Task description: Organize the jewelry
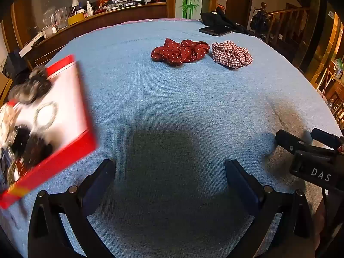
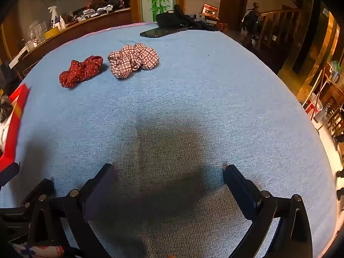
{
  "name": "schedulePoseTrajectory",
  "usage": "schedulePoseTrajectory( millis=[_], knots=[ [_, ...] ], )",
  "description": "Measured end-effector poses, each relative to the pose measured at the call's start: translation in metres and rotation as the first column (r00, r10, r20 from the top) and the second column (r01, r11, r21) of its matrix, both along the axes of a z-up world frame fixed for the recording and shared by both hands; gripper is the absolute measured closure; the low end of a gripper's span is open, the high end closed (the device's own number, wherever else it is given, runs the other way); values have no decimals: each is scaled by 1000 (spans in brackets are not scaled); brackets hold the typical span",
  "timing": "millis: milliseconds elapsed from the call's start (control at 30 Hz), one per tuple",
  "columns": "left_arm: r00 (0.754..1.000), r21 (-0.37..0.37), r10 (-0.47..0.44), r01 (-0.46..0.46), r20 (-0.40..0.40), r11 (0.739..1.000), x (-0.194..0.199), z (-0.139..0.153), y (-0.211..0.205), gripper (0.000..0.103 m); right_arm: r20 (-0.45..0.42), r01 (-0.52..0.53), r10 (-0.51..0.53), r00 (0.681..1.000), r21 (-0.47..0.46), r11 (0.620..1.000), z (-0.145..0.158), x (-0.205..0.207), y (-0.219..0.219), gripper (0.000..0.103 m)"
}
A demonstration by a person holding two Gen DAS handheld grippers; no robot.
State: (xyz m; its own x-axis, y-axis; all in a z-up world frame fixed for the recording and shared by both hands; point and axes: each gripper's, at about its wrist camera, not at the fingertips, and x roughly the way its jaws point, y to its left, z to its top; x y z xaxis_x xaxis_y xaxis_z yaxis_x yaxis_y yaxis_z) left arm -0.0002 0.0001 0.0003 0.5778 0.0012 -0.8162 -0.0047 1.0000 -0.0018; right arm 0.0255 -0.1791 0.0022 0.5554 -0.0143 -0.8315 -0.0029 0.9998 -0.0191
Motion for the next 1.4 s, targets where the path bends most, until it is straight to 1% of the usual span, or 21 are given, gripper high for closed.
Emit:
schedulePoseTrajectory(
  millis=[33, 100, 767, 833, 1100, 1233, 1400],
  knots=[
    [1000, 2, 0, 0, 0, 1000, 0, 0, 0, 0, 17, 0, 0, 1000, -4, 1000, 0, -1, 0, 1],
    [1000, 0, 0, 0, 0, 1000, 0, 0, 0, 0, 0, 0, 0, 1000, 26, 1000, 1, 0, -2, 1],
    [1000, 0, 0, 0, -2, 1000, 1, 0, -3, 0, -2, -2, 2, 1000, 14, 1000, 2, -5, 0, 0],
    [1000, 0, 0, 0, -2, 1000, 1, 0, -3, 0, -3, -4, 4, 1000, 15, 1000, -1, 2, 0, 0],
    [1000, 3, -1, 1, 0, 1000, 1, 0, -4, 0, -8, -13, 13, 1000, 18, 1000, -1, 3, -1, 0],
    [1000, 1, 0, 0, 0, 1000, 1, 0, -4, 0, -12, -26, 26, 1000, 19, 999, 0, 2, -1, 0],
    [1000, 1, 0, 0, -1, 1000, 1, 0, -4, 0, -34, -51, 52, 998, 25, 998, 3, -12, -5, 1]
  ],
)
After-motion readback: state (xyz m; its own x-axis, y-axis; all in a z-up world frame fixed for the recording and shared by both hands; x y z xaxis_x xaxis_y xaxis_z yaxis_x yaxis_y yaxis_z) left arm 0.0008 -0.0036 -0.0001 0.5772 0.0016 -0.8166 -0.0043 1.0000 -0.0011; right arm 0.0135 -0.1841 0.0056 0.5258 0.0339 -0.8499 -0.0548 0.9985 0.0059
